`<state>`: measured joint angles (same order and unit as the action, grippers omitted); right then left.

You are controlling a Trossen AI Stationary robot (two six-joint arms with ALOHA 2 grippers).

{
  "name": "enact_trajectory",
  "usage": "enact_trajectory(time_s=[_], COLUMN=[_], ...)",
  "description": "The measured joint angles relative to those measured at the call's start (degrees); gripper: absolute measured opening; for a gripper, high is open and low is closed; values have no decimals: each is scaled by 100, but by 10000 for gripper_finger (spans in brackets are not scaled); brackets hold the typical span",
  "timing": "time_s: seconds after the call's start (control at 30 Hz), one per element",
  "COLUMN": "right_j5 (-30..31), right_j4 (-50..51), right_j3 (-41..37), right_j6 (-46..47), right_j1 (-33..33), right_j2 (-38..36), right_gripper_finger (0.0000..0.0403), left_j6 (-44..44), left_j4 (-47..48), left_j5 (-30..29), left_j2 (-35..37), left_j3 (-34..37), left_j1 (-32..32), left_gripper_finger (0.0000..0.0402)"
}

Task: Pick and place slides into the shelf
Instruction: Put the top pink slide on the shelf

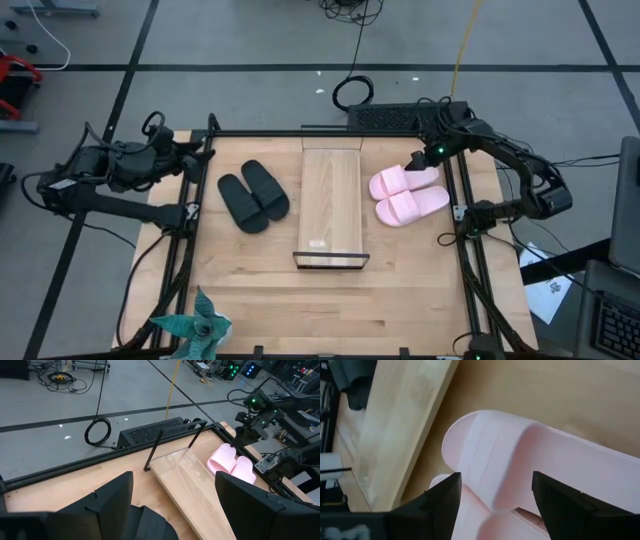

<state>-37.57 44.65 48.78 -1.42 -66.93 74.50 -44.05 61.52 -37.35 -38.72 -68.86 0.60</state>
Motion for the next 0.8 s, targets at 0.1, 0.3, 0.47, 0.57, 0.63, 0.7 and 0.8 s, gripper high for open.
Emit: enact_trajectory(time_s=[0.1, 0.3, 0.47, 0.57, 0.63, 0.7, 0.8], right_j5=[6, 40, 299, 299, 294, 291, 275], right_j4=[-44, -346, -334, -354, -419, -492, -587], right_j3=[1, 1, 1, 1, 1, 0, 1], right_j6=[-87, -103, -264, -276, -276, -275, -243], right_j1=[83, 142, 142, 142, 142, 142, 144], right_j2=[131, 447, 707, 856, 935, 982, 986], right_gripper_finger=[230, 229, 229, 229, 229, 229, 228], left_j6=[0, -69, -151, -151, -151, -149, -149], left_j4=[0, -2, -2, -2, -2, -2, -1], left_j5=[0, -1, -1, -1, -1, -1, -1], left_j2=[0, 0, 0, 0, 0, 0, 0], left_j3=[0, 0, 1, 2, 2, 2, 2], left_j1=[0, 0, 0, 0, 0, 0, 0], left_gripper_finger=[285, 285, 285, 285, 285, 285, 285])
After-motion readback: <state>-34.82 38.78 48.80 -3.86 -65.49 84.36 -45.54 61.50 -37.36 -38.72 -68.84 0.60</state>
